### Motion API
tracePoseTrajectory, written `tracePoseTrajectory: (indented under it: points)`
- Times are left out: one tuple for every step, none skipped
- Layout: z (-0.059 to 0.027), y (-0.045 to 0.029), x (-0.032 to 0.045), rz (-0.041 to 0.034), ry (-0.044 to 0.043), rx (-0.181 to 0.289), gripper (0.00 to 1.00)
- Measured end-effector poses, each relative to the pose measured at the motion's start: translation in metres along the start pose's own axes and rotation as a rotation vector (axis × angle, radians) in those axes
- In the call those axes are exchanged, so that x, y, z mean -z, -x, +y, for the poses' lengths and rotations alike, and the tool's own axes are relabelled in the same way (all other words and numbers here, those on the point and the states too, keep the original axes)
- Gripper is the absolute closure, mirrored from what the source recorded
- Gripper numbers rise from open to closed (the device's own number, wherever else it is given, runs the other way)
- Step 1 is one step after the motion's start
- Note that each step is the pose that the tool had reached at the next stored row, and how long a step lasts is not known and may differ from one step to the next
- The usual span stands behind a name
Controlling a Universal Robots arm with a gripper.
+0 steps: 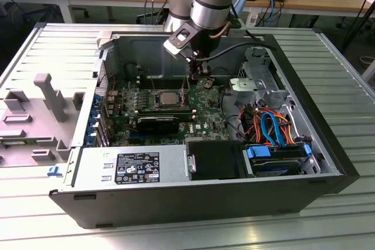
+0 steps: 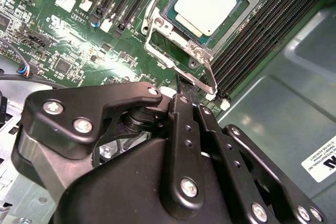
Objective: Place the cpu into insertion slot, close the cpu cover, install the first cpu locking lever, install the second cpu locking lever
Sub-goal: 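Close the cpu cover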
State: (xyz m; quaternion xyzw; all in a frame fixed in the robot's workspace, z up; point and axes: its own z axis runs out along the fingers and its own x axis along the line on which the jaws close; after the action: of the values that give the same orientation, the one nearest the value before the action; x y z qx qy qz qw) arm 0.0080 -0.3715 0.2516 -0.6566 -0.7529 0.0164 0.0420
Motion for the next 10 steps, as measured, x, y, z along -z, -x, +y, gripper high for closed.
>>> tracePoseTrajectory:
  points:
    - [-0.0002,0.0000,0.0000,0.0000,0.0000,0.000,0.89]
    - [-0.0004,0.0000,0.0000,0.0000,0.0000,0.000,0.89]
    - [-0.0006,-0.0001,-0.0001,0.0000,0.0000,0.000,0.89]
    - [-0.0007,-0.0001,-0.0001,0.0000,0.0000,0.000,0.89]
    - [-0.0010,-0.0001,-0.0001,0.0000,0.0000,0.000,0.89]
    - [-0.0012,-0.0002,-0.0001,0.0000,0.0000,0.000,0.89]
    - [-0.0014,-0.0002,-0.0001,0.0000,0.0000,0.000,0.89]
    - [-0.0015,-0.0002,-0.0001,0.0000,0.0000,0.000,0.89]
    - [-0.0017,-0.0002,-0.0002,0.0000,0.0000,0.000,0.89]
    - [-0.0019,-0.0002,-0.0002,0.0000,0.0000,0.000,0.89]
